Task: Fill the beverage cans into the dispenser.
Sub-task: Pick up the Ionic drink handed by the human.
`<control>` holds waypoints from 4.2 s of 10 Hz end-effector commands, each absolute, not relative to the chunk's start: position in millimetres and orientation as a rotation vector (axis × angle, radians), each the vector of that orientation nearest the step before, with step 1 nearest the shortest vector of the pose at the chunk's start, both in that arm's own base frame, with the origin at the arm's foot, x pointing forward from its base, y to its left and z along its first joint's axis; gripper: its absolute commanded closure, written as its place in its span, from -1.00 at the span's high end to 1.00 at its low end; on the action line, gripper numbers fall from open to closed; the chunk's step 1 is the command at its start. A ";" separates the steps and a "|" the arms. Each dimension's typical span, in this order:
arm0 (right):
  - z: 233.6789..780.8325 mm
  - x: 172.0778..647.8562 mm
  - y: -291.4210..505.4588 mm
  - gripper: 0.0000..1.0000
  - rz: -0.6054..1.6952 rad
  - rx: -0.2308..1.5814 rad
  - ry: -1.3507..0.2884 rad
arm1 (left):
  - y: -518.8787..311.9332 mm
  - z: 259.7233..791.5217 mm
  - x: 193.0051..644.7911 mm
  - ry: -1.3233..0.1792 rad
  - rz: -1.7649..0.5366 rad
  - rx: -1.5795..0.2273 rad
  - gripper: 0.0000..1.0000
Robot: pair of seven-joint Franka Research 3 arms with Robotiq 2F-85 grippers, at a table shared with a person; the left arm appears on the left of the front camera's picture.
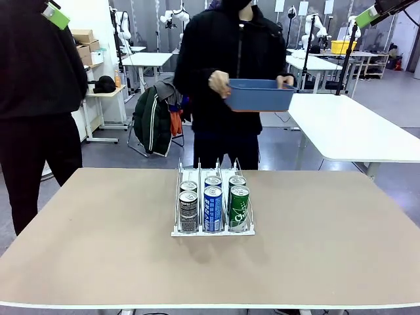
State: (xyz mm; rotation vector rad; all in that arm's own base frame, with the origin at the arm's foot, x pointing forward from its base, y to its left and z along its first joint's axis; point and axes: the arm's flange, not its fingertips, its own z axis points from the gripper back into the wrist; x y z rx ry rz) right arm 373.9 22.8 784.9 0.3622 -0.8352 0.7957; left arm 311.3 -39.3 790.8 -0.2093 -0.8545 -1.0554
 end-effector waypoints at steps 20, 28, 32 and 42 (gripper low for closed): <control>783.2 375.0 22.4 1.00 0.789 0.360 -0.841 | -39.2 790.4 312.3 -0.857 -1.057 -0.226 1.00; 783.2 375.0 22.4 1.00 0.789 0.360 -0.841 | -39.2 790.4 312.3 -0.857 -1.057 -0.226 1.00; 783.2 375.0 22.4 1.00 0.789 0.360 -0.841 | -39.2 790.4 312.3 -0.857 -1.057 -0.226 1.00; 783.2 375.0 22.4 1.00 0.789 0.360 -0.841 | -39.2 790.4 312.3 -0.857 -1.057 -0.226 1.00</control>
